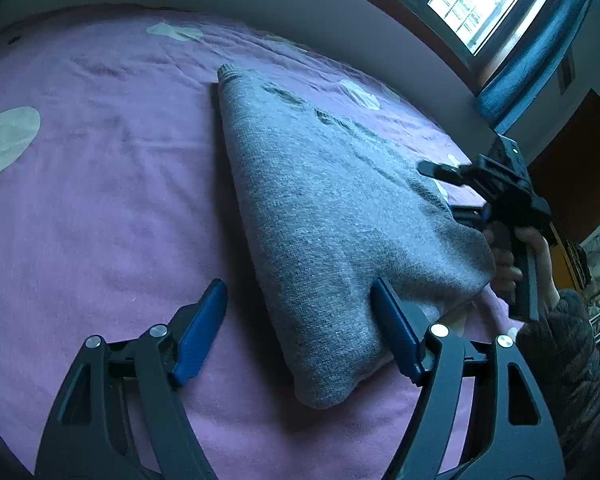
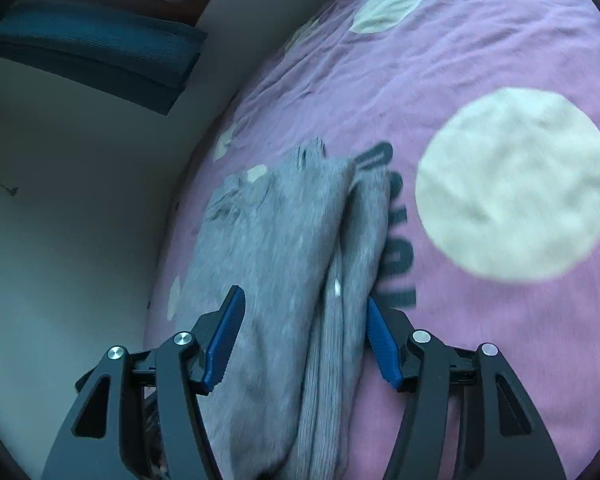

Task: Fold small clothes

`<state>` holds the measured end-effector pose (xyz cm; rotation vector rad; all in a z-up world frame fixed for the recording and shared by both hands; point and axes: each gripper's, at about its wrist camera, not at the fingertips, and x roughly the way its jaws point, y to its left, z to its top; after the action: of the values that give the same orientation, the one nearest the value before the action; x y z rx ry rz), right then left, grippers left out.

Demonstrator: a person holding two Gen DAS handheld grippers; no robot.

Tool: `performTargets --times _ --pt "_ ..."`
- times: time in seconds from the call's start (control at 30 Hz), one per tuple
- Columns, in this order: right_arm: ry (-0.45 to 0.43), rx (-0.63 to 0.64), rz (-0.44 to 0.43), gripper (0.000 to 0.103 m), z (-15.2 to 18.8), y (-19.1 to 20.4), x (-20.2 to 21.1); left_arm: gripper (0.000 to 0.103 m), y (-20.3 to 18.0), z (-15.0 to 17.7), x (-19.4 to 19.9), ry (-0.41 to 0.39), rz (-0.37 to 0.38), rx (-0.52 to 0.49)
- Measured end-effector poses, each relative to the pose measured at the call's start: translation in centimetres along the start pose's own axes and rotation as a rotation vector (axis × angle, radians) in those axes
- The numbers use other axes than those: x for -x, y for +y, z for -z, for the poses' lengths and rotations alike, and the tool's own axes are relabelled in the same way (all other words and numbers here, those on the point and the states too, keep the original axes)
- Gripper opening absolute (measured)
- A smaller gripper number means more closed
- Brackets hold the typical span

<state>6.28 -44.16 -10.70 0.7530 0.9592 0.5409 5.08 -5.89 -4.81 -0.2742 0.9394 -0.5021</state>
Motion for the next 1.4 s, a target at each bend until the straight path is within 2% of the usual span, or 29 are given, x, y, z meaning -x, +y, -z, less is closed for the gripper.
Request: performTargets --times 0.07,0.17,0.23,0.33,0.47,0.57,0.63,0.7,0.73,0.9,0.97,1.0,1.03,1.13,1.4 --pt "-0.008 0.001 0.015 0.057 -0.7 0.0 -0.5 0.075 0.0 0.0 -0.1 0.002 0.001 0.000" --pt "-0.010 0.005 0.061 0.038 -1.2 -0.2 -1.0 0.077 -0.1 0.0 -0.1 0.003 0.002 -0.004" --pt "-0.011 -0.018 0.042 0.024 -1.6 -1.1 -1.2 0.078 -0.2 0.0 -0.1 0.003 -0.005 -0.011" --pt "-0.015 -0.056 -0.015 0.017 -1.9 -2.4 -1.2 0.078 -0.2 0.0 -0.2 0.005 -0.004 -0.009" --pt "-0.022 -0.046 -0.035 0.019 -1.5 -2.3 -0.7 0.078 -0.1 -0.1 -0.1 0.003 -0.006 -0.012" --pt "-0.029 -0.075 -0.063 0.036 -0.8 -1.9 0.2 0.078 -0.1 0.0 -0.1 0.001 -0.005 -0.011" --pt "-0.039 -0.066 -0.088 0.059 0.3 -1.5 1.5 0.078 0.1 0.0 0.0 -0.001 0.002 -0.005" --pt "-0.032 -0.059 -0.107 0.068 1.8 -1.1 2.6 0.078 0.3 0.3 0.3 -0.004 0.013 0.002" --pt "-0.018 -0.057 -0.114 0.069 2.7 -1.0 3.1 0.078 0.3 0.4 0.4 -0.003 0.018 0.000" --pt "0.020 0.016 -0.078 0.068 6.6 -0.3 4.6 0.077 0.4 0.7 0.6 0.003 0.027 -0.007" --pt "0.024 0.044 -0.038 0.064 7.6 0.0 4.8 0.077 0.4 0.7 0.5 0.004 0.019 -0.005" --pt "0.032 0.058 0.015 0.051 7.9 0.0 4.6 0.077 0.2 0.7 0.4 0.006 0.012 -0.008" --pt "0.033 0.063 0.031 0.041 8.1 -0.1 4.3 0.077 0.1 0.7 0.4 0.006 0.003 -0.014" --pt "0.035 0.035 -0.014 0.027 8.2 -1.2 4.2 0.075 -0.2 0.8 0.3 0.009 -0.021 -0.027" --pt "0.002 0.060 -0.032 0.026 8.5 -0.9 4.0 0.068 -0.6 0.9 0.3 0.007 -0.057 -0.037"
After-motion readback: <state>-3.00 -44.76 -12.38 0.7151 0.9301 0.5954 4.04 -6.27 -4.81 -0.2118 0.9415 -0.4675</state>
